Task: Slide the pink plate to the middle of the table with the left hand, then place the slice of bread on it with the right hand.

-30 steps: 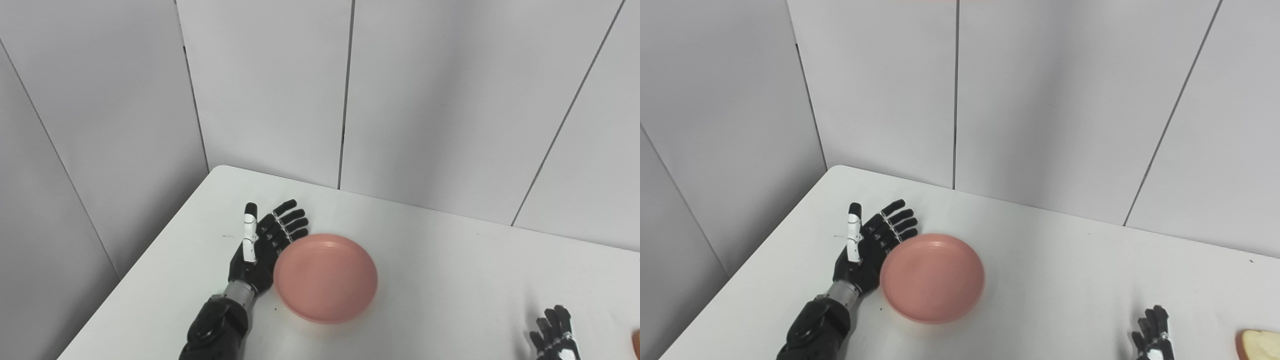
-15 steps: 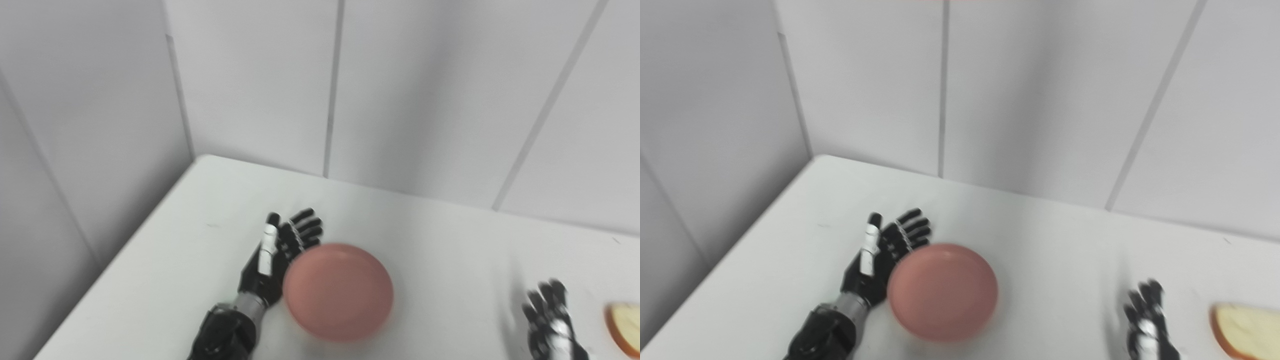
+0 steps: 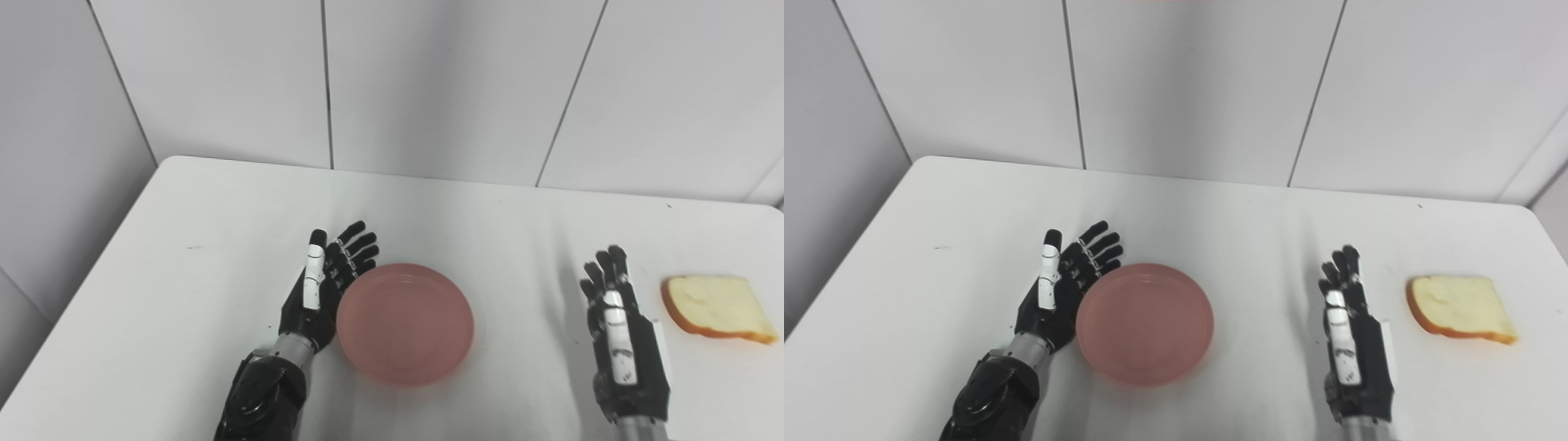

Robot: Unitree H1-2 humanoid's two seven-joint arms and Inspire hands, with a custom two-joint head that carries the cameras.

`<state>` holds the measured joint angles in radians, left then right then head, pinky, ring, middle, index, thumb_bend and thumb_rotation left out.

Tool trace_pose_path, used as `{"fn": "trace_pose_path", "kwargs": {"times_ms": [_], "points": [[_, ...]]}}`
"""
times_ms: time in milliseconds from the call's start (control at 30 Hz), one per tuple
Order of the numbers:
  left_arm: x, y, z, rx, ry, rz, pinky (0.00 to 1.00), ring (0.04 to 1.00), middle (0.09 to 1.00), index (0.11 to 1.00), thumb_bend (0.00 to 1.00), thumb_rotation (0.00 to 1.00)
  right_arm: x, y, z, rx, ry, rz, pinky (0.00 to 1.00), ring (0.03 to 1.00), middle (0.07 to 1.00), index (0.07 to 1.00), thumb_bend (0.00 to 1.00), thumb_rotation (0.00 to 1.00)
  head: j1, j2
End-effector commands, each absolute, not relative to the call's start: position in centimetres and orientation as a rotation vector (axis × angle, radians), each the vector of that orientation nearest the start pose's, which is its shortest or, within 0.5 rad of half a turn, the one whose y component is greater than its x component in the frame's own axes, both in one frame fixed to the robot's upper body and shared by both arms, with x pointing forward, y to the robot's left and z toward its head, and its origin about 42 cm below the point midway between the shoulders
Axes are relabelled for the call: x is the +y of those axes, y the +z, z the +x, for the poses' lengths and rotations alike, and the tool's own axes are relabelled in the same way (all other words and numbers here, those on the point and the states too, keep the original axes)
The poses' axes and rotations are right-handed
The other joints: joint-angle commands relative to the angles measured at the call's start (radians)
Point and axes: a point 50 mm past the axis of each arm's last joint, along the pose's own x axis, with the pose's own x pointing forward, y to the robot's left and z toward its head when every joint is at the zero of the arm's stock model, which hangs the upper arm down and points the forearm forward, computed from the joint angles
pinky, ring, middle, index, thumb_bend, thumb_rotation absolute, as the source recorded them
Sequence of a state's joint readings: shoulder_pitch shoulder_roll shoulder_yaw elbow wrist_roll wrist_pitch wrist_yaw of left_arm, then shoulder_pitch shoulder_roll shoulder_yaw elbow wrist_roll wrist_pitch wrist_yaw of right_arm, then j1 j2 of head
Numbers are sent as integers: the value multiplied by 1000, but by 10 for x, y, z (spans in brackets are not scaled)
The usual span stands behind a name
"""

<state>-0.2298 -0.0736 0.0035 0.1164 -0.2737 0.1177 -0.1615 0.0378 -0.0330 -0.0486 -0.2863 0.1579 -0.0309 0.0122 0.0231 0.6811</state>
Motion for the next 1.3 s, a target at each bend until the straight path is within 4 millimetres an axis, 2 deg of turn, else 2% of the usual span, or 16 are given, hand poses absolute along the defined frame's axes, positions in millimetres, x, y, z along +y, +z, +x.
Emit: {"fn": "trace_pose_path", "kwargs": {"times_ms": [0, 267, 333, 600, 633, 700, 867, 1133, 1267], "points": [[150, 134, 355, -19, -273, -327, 913, 873, 851, 832, 794, 1000, -230, 183, 268, -335, -21, 113, 1000, 976, 989, 994, 718, 818, -11, 3], [142, 126, 350, -13, -297, -334, 901, 878, 852, 831, 775, 1000, -226, 186, 269, -340, -32, 108, 1000, 972, 984, 996, 706, 825, -69, 5], [139, 125, 349, -10, -307, -347, 934, 887, 862, 842, 771, 1000, -226, 187, 269, -342, -38, 100, 1000, 963, 977, 991, 699, 833, -90, 7], [128, 116, 341, 1, -343, -338, 959, 900, 874, 852, 760, 1000, -226, 188, 268, -333, -49, 93, 1000, 961, 972, 983, 715, 832, -110, 6], [127, 114, 340, 2, -343, -337, 961, 901, 875, 852, 760, 1000, -226, 186, 268, -331, -51, 93, 1000, 960, 971, 982, 716, 831, -114, -13], [126, 108, 338, 4, -344, -337, 966, 911, 885, 862, 761, 1000, -227, 183, 268, -332, -55, 87, 1000, 957, 972, 984, 698, 843, -116, -24], [125, 101, 336, 6, -351, -328, 974, 932, 907, 882, 776, 1000, -229, 180, 268, -333, -61, 92, 1000, 954, 969, 981, 691, 830, -121, -34], [125, 102, 340, -9, -348, -293, 975, 942, 915, 886, 777, 1000, -255, 195, 277, -367, -31, 56, 961, 937, 941, 958, 664, 785, -152, -56], [127, 102, 346, -22, -343, -263, 994, 939, 908, 887, 768, 1000, -289, 214, 286, -383, -29, -66, 896, 898, 907, 917, 728, 716, -178, -72]]}}
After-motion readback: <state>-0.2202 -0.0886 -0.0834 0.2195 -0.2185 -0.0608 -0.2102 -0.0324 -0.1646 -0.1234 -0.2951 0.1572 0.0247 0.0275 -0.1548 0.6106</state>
